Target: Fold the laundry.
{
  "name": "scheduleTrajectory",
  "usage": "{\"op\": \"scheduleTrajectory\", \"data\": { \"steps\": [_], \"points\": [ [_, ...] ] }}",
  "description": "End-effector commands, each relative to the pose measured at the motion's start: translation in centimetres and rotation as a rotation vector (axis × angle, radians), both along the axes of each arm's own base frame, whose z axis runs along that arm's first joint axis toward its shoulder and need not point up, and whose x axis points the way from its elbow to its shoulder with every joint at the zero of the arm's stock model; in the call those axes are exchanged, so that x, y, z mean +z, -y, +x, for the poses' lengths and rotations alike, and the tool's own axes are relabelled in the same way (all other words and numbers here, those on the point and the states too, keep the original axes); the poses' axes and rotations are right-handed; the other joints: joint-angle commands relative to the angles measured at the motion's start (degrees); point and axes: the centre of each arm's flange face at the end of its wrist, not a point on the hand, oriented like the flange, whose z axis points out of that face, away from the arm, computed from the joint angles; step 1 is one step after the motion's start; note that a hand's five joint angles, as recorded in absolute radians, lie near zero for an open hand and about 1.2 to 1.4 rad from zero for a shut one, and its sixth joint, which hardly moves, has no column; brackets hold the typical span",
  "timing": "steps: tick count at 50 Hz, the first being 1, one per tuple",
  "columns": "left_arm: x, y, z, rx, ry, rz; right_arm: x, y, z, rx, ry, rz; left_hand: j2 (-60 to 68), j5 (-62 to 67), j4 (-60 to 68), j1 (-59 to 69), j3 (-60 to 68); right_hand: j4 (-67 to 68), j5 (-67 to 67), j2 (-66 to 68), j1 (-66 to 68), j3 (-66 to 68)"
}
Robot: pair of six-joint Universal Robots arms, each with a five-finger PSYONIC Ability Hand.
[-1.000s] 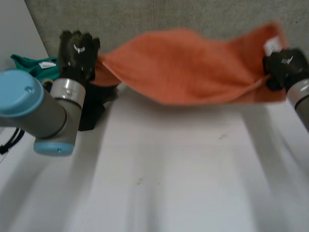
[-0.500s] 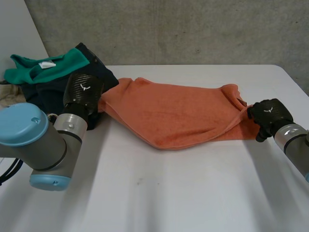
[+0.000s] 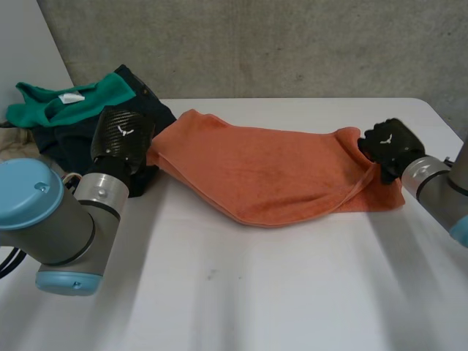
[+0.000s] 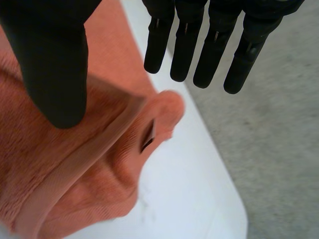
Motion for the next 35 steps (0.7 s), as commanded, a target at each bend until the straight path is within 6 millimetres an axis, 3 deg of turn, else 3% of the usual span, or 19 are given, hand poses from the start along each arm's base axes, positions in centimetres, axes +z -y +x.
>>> {"op": "scheduleTrajectory", "data": {
  "steps": [1, 3, 7, 10, 12, 15, 17, 20, 23, 24, 28, 31, 35],
  "points": [
    [-0.1, 0.2, 0.2, 0.005, -0.014, 0.009, -3.0, 1.5, 0.4, 0.019, -0.051, 0.053, 11.21, 13.98, 10.98, 13.17, 11.41, 22.17, 23.94, 22.29, 21.58, 22.24],
    [-0.2, 0.2, 0.2, 0.006, -0.014, 0.012, -2.6, 1.7, 0.4, 0.012, -0.043, 0.039, 11.21, 13.98, 10.98, 13.17, 11.41, 46.91, 48.68, 47.03, 46.32, 46.98],
    [-0.3, 0.0, 0.3, 0.008, -0.008, 0.021, -1.6, 1.4, 0.4, -0.004, -0.013, 0.008, 11.21, 13.98, 10.98, 13.17, 11.41, 47.00, 48.77, 47.12, 46.41, 47.07],
    [0.4, -0.5, 0.5, 0.008, 0.001, 0.011, 1.7, -0.2, -0.1, -0.025, 0.037, -0.020, 11.21, 13.98, 10.98, 13.17, 11.41, 47.00, 48.77, 47.12, 46.41, 47.07],
    [0.9, -1.0, 0.7, 0.008, 0.006, 0.010, 4.6, -2.1, -0.4, -0.031, 0.068, -0.044, 11.21, 13.98, 10.98, 13.17, 11.41, 47.00, 48.77, 47.12, 46.41, 47.07],
    [1.6, -2.4, 1.3, 0.010, 0.033, 0.043, 6.1, -4.3, -0.9, -0.033, 0.069, -0.012, 11.21, 13.98, 10.98, 13.17, 11.41, 47.00, 48.77, 47.12, 46.41, 47.07],
    [2.1, -3.3, 1.6, 0.011, 0.056, 0.061, 7.0, -5.9, -2.6, -0.082, 0.046, 0.048, 11.21, 13.98, 10.98, 13.17, 11.41, 47.00, 48.77, 47.12, 46.41, 47.07],
    [2.5, -5.3, 2.5, 0.011, 0.130, 0.116, 7.3, -7.5, -6.5, -0.184, -0.018, 0.178, 11.21, 13.98, 10.98, 13.17, 11.41, 47.00, 48.77, 47.12, 46.41, 47.07],
    [2.4, -7.5, 3.4, 0.008, 0.241, 0.189, 7.3, -9.7, -8.5, -0.221, -0.098, 0.299, 11.21, 13.98, 10.98, 13.17, 11.41, 47.00, 48.77, 47.12, 46.41, 47.07],
    [2.2, -8.1, 3.7, 0.005, 0.271, 0.211, 7.0, -11.9, -9.5, -0.208, -0.178, 0.412, 11.21, 13.98, 10.98, 13.17, 11.41, 47.00, 48.77, 47.12, 46.41, 47.07],
    [0.4, -12.0, 5.0, -0.045, 0.453, 0.390, 6.2, -14.8, -10.2, -0.142, -0.288, 0.543, 11.21, 13.98, 10.98, 13.17, 11.41, 47.00, 48.77, 47.12, 46.41, 47.07],
    [-0.3, -13.2, 5.3, -0.070, 0.512, 0.444, 5.7, -14.8, -10.3, -0.147, -0.285, 0.530, 11.21, 13.98, 10.98, 13.17, 11.41, 47.00, 48.77, 47.12, 46.41, 47.07],
    [0.0, -12.2, 4.5, -0.070, 0.494, 0.376, 5.9, -13.0, -10.6, -0.212, -0.231, 0.409, 11.21, 13.98, 10.98, 13.17, 11.41, 47.00, 48.77, 47.12, 46.41, 47.07]
  ]
}}
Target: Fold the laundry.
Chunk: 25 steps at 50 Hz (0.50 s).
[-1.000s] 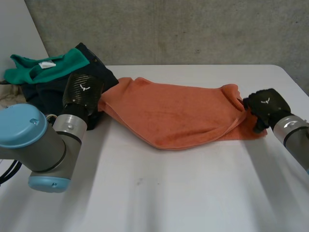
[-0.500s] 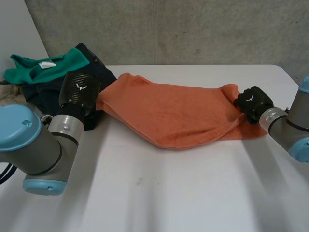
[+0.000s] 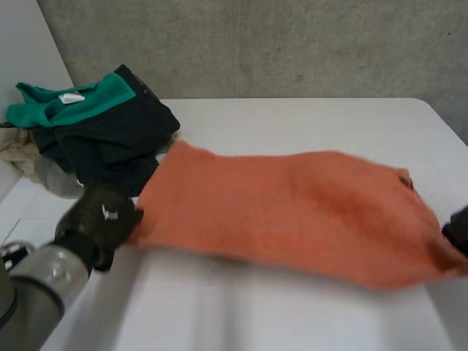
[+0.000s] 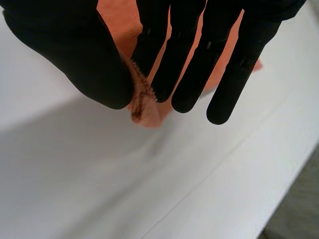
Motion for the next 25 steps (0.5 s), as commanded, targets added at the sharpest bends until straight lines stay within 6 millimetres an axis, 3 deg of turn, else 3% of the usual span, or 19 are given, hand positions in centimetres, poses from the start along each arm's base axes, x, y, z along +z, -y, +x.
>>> {"op": "scheduleTrajectory", "data": {
  "steps": [1, 4, 6, 9, 12, 19, 25],
  "points": [
    [-0.2, 0.2, -0.7, -0.035, 0.025, -0.030, -0.3, 2.3, -0.7, -0.062, 0.032, -0.170, 11.21, 13.99, 10.97, 13.17, 11.41, 11.34, 13.53, 12.41, 14.63, 11.82],
    [-0.2, 2.5, -1.7, -0.032, -0.007, -0.106, -0.5, 3.7, -1.1, -0.095, 0.063, -0.225, 11.21, 13.99, 10.97, 13.17, 11.41, 11.34, 13.53, 12.41, 14.63, 11.82],
    [-0.4, 3.6, -2.3, -0.036, -0.018, -0.138, -1.7, 5.3, -1.1, -0.108, 0.096, -0.236, 11.21, 13.99, 10.97, 13.17, 11.41, 11.34, 13.53, 12.41, 14.63, 11.82],
    [-0.5, 5.7, -3.5, -0.044, -0.040, -0.204, -3.0, 6.7, 0.5, -0.078, 0.128, -0.242, 11.21, 13.99, 10.97, 13.17, 11.41, 11.34, 13.53, 12.41, 14.63, 11.82],
    [-1.3, 8.2, -4.6, -0.040, -0.059, -0.246, -3.4, 7.9, 2.0, -0.059, 0.152, -0.292, 11.21, 13.99, 10.97, 13.17, 11.41, 11.34, 13.53, 12.41, 14.63, 11.82],
    [-2.5, 14.1, -7.4, -0.040, -0.102, -0.339, -5.2, 11.9, 1.7, -0.135, 0.125, -0.425, 11.21, 13.99, 10.97, 13.17, 11.41, 11.34, 13.53, 12.41, 14.63, 11.82],
    [-4.6, 18.8, -9.7, -0.040, -0.114, -0.381, -6.0, 13.8, 2.7, -0.126, 0.114, -0.485, 11.21, 13.99, 10.97, 13.17, 11.41, 11.34, 13.53, 12.41, 14.63, 11.82]
  ]
}}
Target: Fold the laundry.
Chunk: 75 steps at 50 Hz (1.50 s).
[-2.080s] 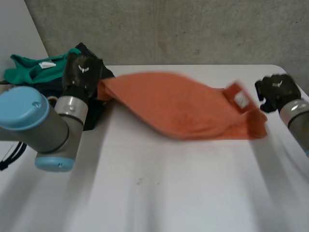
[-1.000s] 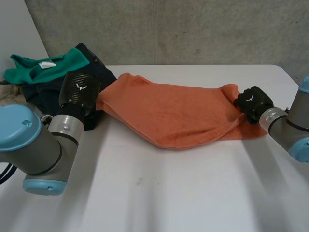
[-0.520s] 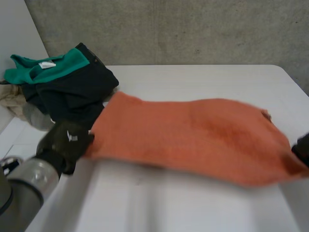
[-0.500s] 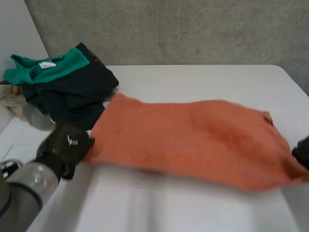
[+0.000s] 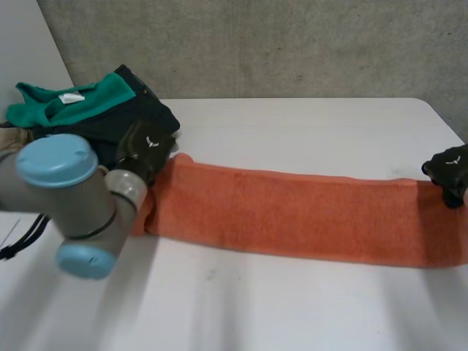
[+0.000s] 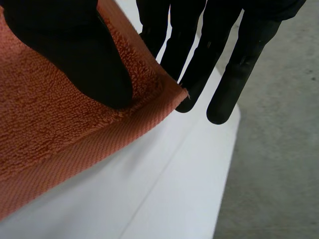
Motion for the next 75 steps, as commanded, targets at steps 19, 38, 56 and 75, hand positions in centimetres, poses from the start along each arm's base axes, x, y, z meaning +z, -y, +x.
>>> {"op": "scheduleTrajectory", "data": {
  "steps": [19, 38, 56, 75],
  "points": [
    [-4.4, 7.1, -5.7, -0.082, -0.036, -0.106, -2.1, 5.5, 1.9, -0.133, 0.007, -0.211, -58.79, -56.01, -59.04, -56.83, -58.59, -58.67, -56.47, -57.59, -55.37, -58.18],
    [-1.0, -0.6, -2.9, -0.106, -0.115, 0.040, -2.3, -2.9, -1.6, -0.035, 0.200, 0.178, -58.79, -56.01, -59.04, -56.83, -58.59, -46.99, -44.79, -45.90, -43.69, -46.50],
    [-0.3, -2.1, -2.2, -0.105, -0.141, 0.064, -3.3, 0.8, -8.1, -0.212, 0.057, -0.003, -58.79, -56.01, -59.04, -56.83, -58.59, 11.33, 13.53, 12.41, 14.63, 11.82],
    [2.1, -3.7, 0.3, -0.069, -0.183, 0.058, 2.9, 0.4, 3.5, 0.165, -0.256, -0.422, -58.79, -56.01, -59.04, -56.83, -58.59, 11.33, 13.53, 12.41, 14.63, 11.82]
  ]
}}
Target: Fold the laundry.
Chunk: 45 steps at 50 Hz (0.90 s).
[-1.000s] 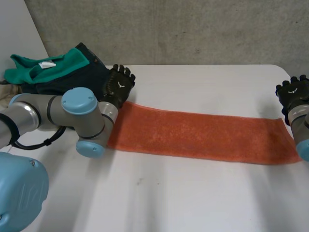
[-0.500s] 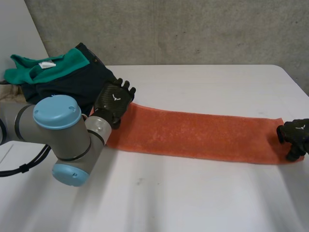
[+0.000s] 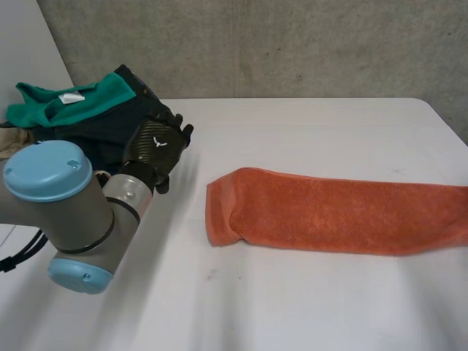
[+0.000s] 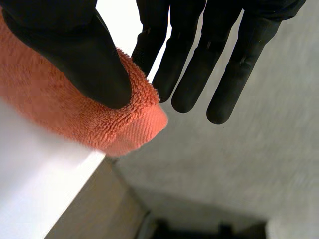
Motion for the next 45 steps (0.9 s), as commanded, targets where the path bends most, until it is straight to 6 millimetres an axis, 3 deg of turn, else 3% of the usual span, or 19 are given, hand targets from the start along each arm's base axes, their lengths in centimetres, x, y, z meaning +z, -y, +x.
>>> {"op": "scheduleTrajectory", "data": {
  "steps": [1, 2, 5, 6, 9, 10, 13, 16, 18, 19, 20, 21, 22, 27, 29, 33, 40, 43, 45],
  "points": [
    [0.6, -0.6, 0.7, 0.011, -0.008, -0.002, 3.6, -2.7, 12.7, 0.365, -0.021, -0.238, -1.86, -2.84, -1.67, -0.98, -2.33, 11.37, 13.53, 12.49, 15.60, 11.83],
    [0.7, -0.7, 0.8, 0.012, -0.010, -0.002, 4.1, -4.2, 16.1, 0.482, -0.015, -0.278, -1.86, -2.84, -1.67, -0.98, -2.33, 11.37, 13.53, 12.49, 15.60, 11.83],
    [1.0, -1.1, 1.2, 0.018, -0.012, -0.005, 4.0, -7.2, 21.2, 0.681, -0.002, -0.314, -1.86, -2.84, -1.67, -0.98, -2.33, 11.37, 13.53, 12.49, 15.60, 11.83],
    [1.1, -1.1, 1.3, 0.019, -0.013, -0.006, 3.4, -9.4, 24.0, 0.806, 0.009, -0.314, -1.86, -2.84, -1.67, -0.98, -2.33, 11.37, 13.53, 12.49, 15.60, 11.83],
    [1.0, -1.6, 1.6, 0.021, -0.010, 0.002, 1.3, -12.6, 27.7, 0.980, 0.017, -0.277, -1.86, -2.84, -1.67, -0.98, -2.33, 11.37, 13.53, 12.49, 15.60, 11.83],
    [1.0, -1.7, 1.6, 0.021, -0.008, 0.002, -0.3, -14.6, 29.4, 1.064, 0.012, -0.243, -1.86, -2.84, -1.67, -0.98, -2.33, 11.37, 13.53, 12.49, 15.60, 11.83],
    [0.7, -2.0, 1.8, 0.019, -0.004, 0.015, -3.1, -17.5, 31.9, 1.179, -0.006, -0.183, -1.86, -2.84, -1.67, -0.98, -2.33, 11.37, 13.53, 12.49, 15.60, 11.83],
    [0.4, -2.1, 1.8, 0.021, 0.000, 0.023, -4.9, -18.5, 32.6, 1.202, -0.018, -0.138, -1.86, -2.84, -1.67, -0.98, -2.33, 11.37, 13.53, 12.49, 15.60, 11.83],
    [0.3, -2.1, 1.8, 0.021, 0.001, 0.024, -5.6, -18.4, 32.7, 1.171, -0.024, -0.110, -1.86, -2.84, -1.67, -0.98, -2.33, 11.37, 13.53, 12.49, 15.60, 11.83],
    [0.5, -2.0, 1.9, 0.022, -0.001, 0.020, -5.4, -18.2, 32.6, 1.151, -0.022, -0.108, -1.86, -2.84, -1.67, -0.98, -2.33, -0.06, 2.10, 1.06, 4.16, 0.40],
    [0.5, -2.0, 1.8, 0.021, -0.002, 0.019, -5.3, -18.0, 32.5, 1.125, -0.017, -0.107, -1.86, -2.84, -1.67, -0.98, -2.33, -15.16, -13.00, -14.04, -10.94, -14.70],
    [0.5, -2.0, 1.8, 0.019, -0.002, 0.019, -4.7, -17.6, 32.2, 1.072, -0.006, -0.111, -1.86, -2.84, -1.67, -0.98, -2.33, -46.12, -43.96, -45.00, -41.90, -45.66],
    [0.6, -2.1, 1.7, 0.016, -0.002, 0.014, -4.4, -17.6, 32.1, 1.047, 0.007, -0.109, -1.86, -2.84, -1.67, -0.98, -2.33, -58.63, -56.47, -57.51, -54.40, -58.17],
    [1.5, -2.0, 1.1, 0.004, -0.018, -0.017, -1.2, -16.2, 30.1, 0.902, 0.203, -0.091, -1.86, -2.84, -1.67, -0.98, -2.33, -58.63, -56.47, -57.51, -54.40, -58.17],
    [1.8, -2.0, 0.8, -0.004, -0.027, -0.030, 0.4, -15.1, 28.1, 0.819, 0.383, -0.049, -1.86, -2.84, -1.67, -0.98, -2.33, -58.63, -56.47, -57.51, -54.40, -58.17],
    [2.7, -3.0, -1.0, -0.061, -0.050, -0.055, 1.4, -14.4, 25.7, 0.702, 0.603, 0.065, -1.86, -2.84, -1.67, -0.98, -2.33, -58.63, -56.47, -57.51, -54.40, -58.17],
    [1.6, -4.2, -3.8, -0.139, -0.059, -0.029, -2.1, -12.6, 19.2, 0.416, 0.591, 0.281, -1.86, -2.84, -1.67, -0.98, -2.33, -58.63, -56.47, -57.51, -54.40, -58.17],
    [0.7, -4.6, -5.0, -0.163, -0.052, -0.016, -3.4, -12.0, 17.7, 0.371, 0.534, 0.300, -1.86, -2.84, -1.67, -0.98, -2.33, -58.63, -56.47, -57.51, -54.40, -58.17],
    [0.4, -4.7, -5.3, -0.171, -0.049, -0.011, -4.8, -11.4, 16.5, 0.328, 0.478, 0.327, -1.86, -2.84, -1.67, -0.98, -2.33, -48.85, -46.69, -47.73, -44.63, -48.39]
  ]
}}
